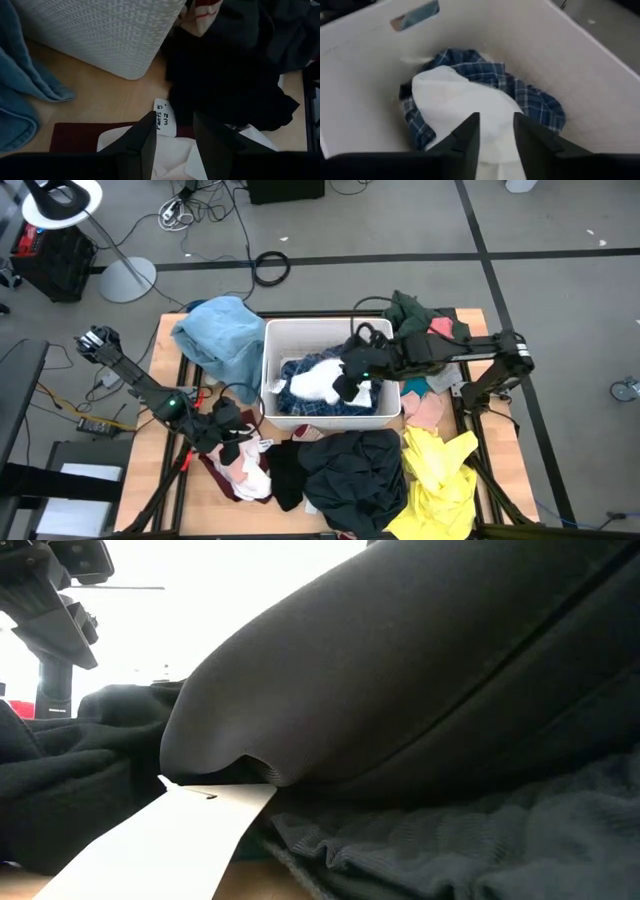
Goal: Sort clothes
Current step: Put the white shirt into the laundry bin, then put the light orange shirt into the laundry bin
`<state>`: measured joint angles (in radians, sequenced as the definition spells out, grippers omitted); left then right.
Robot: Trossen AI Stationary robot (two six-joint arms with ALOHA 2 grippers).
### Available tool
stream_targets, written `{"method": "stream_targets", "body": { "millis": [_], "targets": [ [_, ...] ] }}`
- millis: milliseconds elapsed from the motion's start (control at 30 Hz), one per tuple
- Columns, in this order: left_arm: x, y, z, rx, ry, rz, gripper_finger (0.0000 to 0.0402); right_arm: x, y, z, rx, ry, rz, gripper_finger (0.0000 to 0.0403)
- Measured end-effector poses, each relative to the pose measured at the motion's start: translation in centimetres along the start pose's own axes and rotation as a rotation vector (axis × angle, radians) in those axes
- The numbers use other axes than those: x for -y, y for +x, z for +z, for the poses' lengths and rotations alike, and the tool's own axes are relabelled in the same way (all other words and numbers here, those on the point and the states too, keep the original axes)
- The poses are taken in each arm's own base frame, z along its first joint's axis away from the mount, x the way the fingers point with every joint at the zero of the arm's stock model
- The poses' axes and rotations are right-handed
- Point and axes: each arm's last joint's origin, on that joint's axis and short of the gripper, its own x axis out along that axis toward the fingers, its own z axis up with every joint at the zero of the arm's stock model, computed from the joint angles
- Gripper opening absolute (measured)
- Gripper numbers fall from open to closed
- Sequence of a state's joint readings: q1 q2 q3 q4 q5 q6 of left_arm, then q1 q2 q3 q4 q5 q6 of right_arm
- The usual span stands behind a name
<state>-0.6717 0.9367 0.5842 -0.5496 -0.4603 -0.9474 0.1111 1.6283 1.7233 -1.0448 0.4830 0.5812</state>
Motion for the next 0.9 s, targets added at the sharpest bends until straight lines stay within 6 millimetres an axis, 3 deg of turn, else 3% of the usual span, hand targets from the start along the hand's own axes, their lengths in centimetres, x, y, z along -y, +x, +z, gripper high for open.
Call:
{"method": "stream_targets", "body": {
  "millis": [167,433,900],
  "targets": [
    [0.1,-0.1,-0.1,-0.002,0.005,-0.005,0.0136,0.2,-0.2,0.0,-0.042,-0.021,0.06,0.0165],
    [0.1,-0.1,-0.1,0.008,0.009,0.0,0.0136,0.8,-4.9,-0.8,-0.009,0.033,0.161,0.018],
    [0.1,-0.1,-0.2,-0.02,0.012,-0.009,0.0136,-0.4,-10.7,-6.5,-0.077,0.037,0.088,0.0175]
  ]
}}
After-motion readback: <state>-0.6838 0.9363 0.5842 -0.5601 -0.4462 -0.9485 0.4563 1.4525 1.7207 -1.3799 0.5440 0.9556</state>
